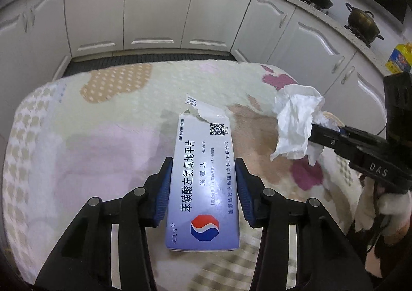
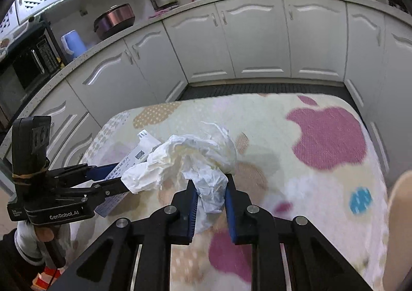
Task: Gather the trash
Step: 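Carry the medicine box and crumpled tissue over the beige bin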
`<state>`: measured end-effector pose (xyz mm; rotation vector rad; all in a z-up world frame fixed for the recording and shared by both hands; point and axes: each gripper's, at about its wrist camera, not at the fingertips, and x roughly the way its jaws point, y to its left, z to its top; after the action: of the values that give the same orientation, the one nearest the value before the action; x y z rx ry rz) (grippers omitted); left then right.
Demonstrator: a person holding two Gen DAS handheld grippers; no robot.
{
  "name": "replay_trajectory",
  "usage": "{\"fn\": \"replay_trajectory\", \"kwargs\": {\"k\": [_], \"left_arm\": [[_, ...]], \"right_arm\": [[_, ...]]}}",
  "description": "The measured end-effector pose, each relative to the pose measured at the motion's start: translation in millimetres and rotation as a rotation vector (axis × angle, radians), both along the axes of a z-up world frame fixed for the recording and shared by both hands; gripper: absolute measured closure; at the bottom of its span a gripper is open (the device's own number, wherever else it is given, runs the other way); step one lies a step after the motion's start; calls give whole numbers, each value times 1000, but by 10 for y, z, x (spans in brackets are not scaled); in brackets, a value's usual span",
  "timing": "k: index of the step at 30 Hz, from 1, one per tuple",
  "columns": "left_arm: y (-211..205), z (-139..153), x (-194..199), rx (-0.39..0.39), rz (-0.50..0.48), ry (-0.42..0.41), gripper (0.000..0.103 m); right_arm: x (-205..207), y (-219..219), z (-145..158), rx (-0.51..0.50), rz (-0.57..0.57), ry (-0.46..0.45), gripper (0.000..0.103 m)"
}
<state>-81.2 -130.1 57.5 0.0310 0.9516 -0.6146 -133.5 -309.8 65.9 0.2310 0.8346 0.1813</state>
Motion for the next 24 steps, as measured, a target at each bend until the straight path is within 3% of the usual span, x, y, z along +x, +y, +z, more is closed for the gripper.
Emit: {"fn": "replay_trajectory", "kwargs": {"k": [15,24], "left_arm": [[-665,124,-628,25,-1,-80,59],[-1252,183,-809,20,-79,-94,59]], "right_arm": [[-759,-540,118,5,-98,-25,85],[-1114,-972,179,-2,-186,-38,85]]}}
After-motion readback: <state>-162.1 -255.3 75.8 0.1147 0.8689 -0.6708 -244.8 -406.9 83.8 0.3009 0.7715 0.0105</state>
